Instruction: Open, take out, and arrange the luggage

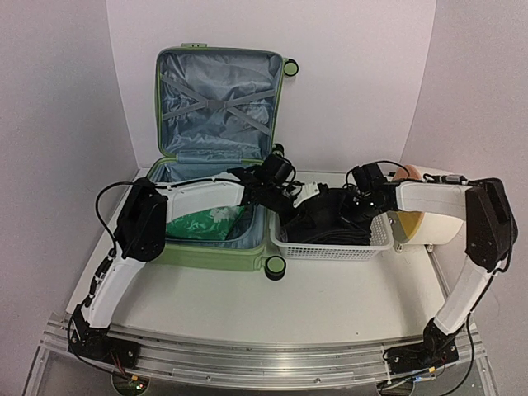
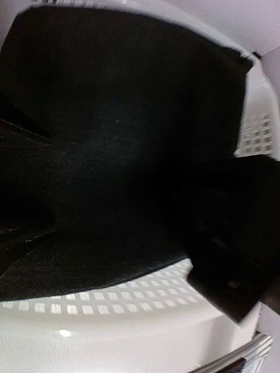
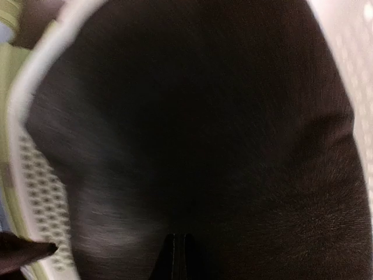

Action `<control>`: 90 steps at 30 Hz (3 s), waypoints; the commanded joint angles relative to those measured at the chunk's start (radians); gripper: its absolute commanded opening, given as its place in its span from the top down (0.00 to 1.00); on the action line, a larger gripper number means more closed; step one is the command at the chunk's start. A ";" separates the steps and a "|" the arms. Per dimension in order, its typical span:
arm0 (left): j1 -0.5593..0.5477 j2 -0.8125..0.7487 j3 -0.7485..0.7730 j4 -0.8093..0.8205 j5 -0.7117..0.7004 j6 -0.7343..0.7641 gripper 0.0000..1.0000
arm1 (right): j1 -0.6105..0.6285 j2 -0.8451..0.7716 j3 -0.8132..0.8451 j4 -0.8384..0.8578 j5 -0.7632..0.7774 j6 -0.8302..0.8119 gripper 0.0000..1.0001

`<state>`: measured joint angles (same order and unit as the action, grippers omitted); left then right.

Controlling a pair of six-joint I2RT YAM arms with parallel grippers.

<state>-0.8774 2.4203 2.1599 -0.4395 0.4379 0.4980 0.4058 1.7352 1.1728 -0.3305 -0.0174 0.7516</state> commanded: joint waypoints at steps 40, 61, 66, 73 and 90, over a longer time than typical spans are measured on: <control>0.098 0.130 0.149 0.290 -0.329 -0.003 0.59 | -0.128 0.228 0.364 -0.028 0.086 -0.149 1.00; 0.579 -0.362 -0.118 -0.315 -0.015 -0.413 0.07 | 0.349 0.624 1.090 0.007 0.111 -0.084 0.29; 0.694 -0.369 -0.266 -0.295 -0.010 -0.477 0.01 | 0.422 0.771 1.191 0.006 0.200 -0.095 0.32; 0.718 -0.302 -0.376 -0.257 -0.072 -0.446 0.07 | 0.469 0.908 1.291 -0.019 0.412 -0.077 0.34; 0.732 -0.143 -0.372 -0.178 0.068 -0.465 0.29 | 0.450 1.124 1.424 0.019 0.523 -0.094 0.28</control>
<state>-0.1421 2.2474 1.7702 -0.6552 0.4427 0.0502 0.8818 2.7967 2.5446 -0.3435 0.5385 0.6548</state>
